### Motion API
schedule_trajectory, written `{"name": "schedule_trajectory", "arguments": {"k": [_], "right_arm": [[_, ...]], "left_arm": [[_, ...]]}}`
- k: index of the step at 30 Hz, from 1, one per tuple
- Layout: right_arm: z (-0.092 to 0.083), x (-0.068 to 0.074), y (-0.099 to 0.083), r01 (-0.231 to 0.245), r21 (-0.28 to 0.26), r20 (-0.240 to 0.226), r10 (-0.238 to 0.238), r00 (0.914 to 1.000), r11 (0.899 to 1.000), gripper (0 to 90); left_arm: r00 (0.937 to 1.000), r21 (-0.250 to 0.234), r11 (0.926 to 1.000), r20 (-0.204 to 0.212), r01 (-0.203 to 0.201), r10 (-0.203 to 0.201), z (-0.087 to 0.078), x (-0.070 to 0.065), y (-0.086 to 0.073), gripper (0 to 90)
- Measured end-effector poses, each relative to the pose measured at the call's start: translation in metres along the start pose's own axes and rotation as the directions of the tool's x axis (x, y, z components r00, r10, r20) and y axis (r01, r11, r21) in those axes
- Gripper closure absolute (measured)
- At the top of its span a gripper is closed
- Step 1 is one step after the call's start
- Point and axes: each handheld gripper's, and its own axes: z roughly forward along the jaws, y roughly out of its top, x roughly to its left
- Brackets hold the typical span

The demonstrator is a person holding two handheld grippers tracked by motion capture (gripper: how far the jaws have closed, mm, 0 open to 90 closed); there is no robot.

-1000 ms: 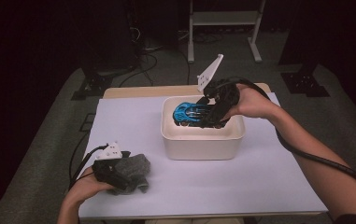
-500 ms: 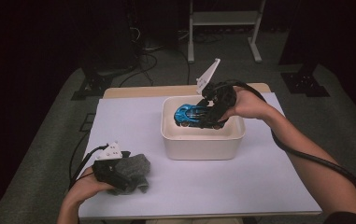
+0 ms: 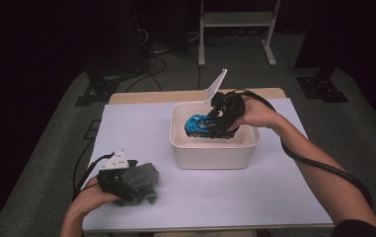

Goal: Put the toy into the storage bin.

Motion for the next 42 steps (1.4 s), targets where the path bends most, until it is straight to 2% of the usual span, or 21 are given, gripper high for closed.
{"name": "schedule_trajectory", "arguments": {"k": [25, 42], "right_arm": [[0.030, -0.008, -0.005, 0.001, 0.026, -0.051, 0.001, 0.9987, 1.000, 25.1], [0.054, -0.015, -0.009, -0.019, 0.078, -0.075, 0.025, 0.9969, 0.997, 25.1]], "left_arm": [[1.0000, -0.003, 1.0000, -0.002, -0.006, 0.006, 0.000, 0.000, -0.001, 2.4], [0.9999, 0.003, 0.9999, -0.006, -0.011, 0.011, 0.001, 0.000, -0.002, 2.4]]}}
